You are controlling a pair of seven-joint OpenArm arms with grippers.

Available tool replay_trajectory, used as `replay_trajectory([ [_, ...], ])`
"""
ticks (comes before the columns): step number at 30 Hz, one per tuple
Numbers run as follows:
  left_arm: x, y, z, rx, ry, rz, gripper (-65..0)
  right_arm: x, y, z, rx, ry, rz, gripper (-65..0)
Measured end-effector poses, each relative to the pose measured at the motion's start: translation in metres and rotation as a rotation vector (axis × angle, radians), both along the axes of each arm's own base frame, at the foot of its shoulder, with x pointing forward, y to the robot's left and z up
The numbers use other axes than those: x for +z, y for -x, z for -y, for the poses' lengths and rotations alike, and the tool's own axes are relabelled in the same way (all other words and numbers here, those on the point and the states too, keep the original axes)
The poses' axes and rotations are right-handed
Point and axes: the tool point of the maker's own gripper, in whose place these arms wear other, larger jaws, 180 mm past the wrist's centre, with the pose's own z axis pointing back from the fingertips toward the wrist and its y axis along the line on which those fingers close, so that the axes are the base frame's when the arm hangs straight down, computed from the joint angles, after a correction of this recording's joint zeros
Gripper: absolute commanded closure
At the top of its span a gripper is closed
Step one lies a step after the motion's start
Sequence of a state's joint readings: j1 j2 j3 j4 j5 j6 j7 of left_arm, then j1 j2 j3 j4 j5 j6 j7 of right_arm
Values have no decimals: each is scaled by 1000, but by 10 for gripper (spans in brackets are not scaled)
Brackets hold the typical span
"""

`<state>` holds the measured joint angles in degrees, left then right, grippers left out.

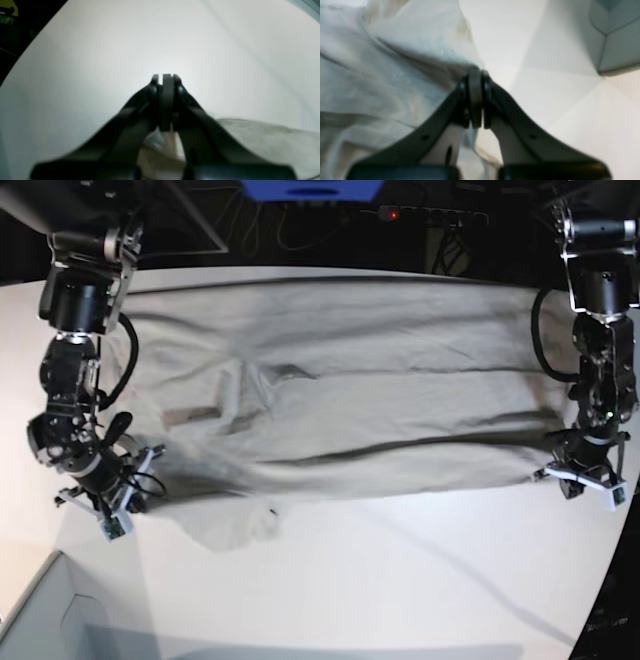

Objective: Layout the t-shirt on the table in an organized manner, then fold the t-shirt properly
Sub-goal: 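Pull the folded edge toward the robot with both grippers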

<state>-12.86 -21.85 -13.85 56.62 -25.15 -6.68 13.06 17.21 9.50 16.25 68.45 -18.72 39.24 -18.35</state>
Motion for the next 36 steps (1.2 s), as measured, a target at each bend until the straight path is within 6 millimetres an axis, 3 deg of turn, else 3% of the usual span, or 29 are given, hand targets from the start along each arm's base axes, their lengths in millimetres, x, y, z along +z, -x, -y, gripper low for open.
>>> replay_trajectory([
  [1, 0, 0, 0, 0, 1, 0, -2, 0, 2, 5, -11, 7, -3, 0],
  [2, 0, 0, 0, -1, 1, -1, -2, 94, -19, 97, -628, -194, 582, 0],
  [3, 0, 1, 1, -3, 0, 0, -2, 5, 4, 11, -27, -1, 21, 0],
  [6, 7, 5, 6, -21, -5, 21, -2, 7, 12, 22, -67, -7, 31, 0],
  [11, 20, 14, -9, 25, -9, 61, -2, -1, 28, 25, -70, 8, 11, 0],
  [20, 12, 42, -12, 33, -19, 45, -2, -5, 60, 7, -34, -3, 52, 0],
  [27, 19, 70, -20, 79, -18, 71, -2, -28, 91, -6, -13, -40, 22, 0],
  [36, 20, 93, -18, 84, -33, 66, -2, -29, 108, 13, -64, -53, 49, 0],
])
